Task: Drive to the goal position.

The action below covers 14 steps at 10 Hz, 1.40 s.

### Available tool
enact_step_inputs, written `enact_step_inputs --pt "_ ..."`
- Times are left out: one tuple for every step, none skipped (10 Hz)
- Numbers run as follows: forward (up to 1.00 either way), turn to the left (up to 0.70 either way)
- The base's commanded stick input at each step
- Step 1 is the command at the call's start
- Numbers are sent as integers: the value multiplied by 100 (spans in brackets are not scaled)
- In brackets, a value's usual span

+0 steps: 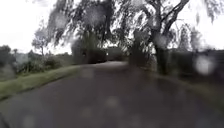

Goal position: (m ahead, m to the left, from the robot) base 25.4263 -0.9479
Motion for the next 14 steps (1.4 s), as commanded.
enact_step_inputs --pt "100 0" --pt "100 0" --pt "100 0" --pt "100 -3" --pt "100 -3" --pt "100 -3" --pt "100 -9" --pt "100 -16" --pt "100 -24" --pt "100 -40" --pt "100 -40" --pt "100 -40" --pt "100 -40" --pt "100 -40"
